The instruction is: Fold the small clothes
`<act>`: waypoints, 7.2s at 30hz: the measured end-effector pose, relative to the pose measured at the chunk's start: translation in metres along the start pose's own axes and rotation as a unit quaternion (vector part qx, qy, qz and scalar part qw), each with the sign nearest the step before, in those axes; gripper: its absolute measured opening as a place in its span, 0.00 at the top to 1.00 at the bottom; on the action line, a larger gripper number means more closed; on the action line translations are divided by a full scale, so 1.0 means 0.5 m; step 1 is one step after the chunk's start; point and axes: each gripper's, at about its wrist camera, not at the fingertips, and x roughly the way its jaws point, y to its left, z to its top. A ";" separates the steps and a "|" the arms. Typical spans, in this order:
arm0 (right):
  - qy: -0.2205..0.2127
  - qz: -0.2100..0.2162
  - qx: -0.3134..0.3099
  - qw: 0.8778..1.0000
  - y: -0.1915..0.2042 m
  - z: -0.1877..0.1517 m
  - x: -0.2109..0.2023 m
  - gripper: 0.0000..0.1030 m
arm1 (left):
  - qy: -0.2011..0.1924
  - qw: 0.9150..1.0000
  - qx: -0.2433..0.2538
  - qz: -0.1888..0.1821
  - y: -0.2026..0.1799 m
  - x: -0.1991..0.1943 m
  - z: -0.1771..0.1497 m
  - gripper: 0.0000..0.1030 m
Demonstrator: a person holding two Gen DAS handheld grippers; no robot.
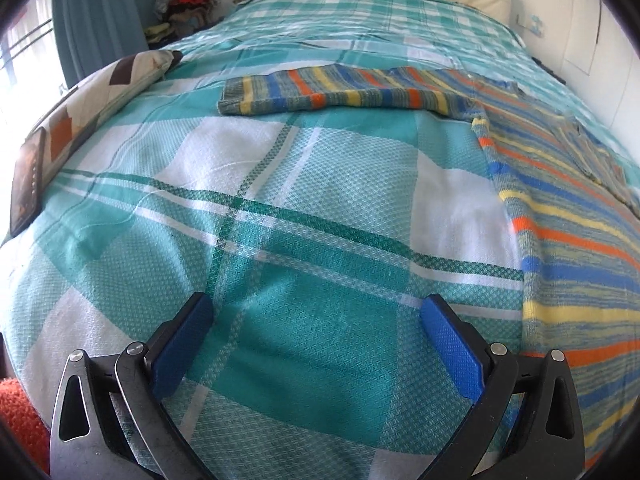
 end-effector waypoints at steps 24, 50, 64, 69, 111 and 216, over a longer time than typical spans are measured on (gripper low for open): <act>-0.007 0.008 -0.017 1.000 0.010 -0.013 0.012 0.08 | -0.007 1.000 0.009 0.005 -0.005 -0.012 -0.018 0.00; -0.004 0.006 -0.022 1.000 0.016 -0.012 0.016 0.05 | -0.010 1.000 0.009 0.012 -0.007 -0.003 -0.013 0.00; -0.003 0.005 -0.026 1.000 0.018 -0.011 0.019 0.03 | -0.015 1.000 0.009 0.014 -0.010 -0.004 -0.017 0.00; -0.003 0.006 -0.027 1.000 0.018 -0.011 0.021 0.02 | -0.015 1.000 0.009 0.015 -0.011 -0.005 -0.018 0.00; -0.008 0.008 -0.036 0.999 0.020 -0.010 0.027 0.00 | -0.018 0.975 -0.175 -0.140 0.186 -0.050 0.150 0.01; 0.163 0.132 -0.285 0.935 0.195 -0.056 -0.119 0.08 | 0.104 0.943 0.289 -0.125 -0.266 -0.209 -0.164 0.19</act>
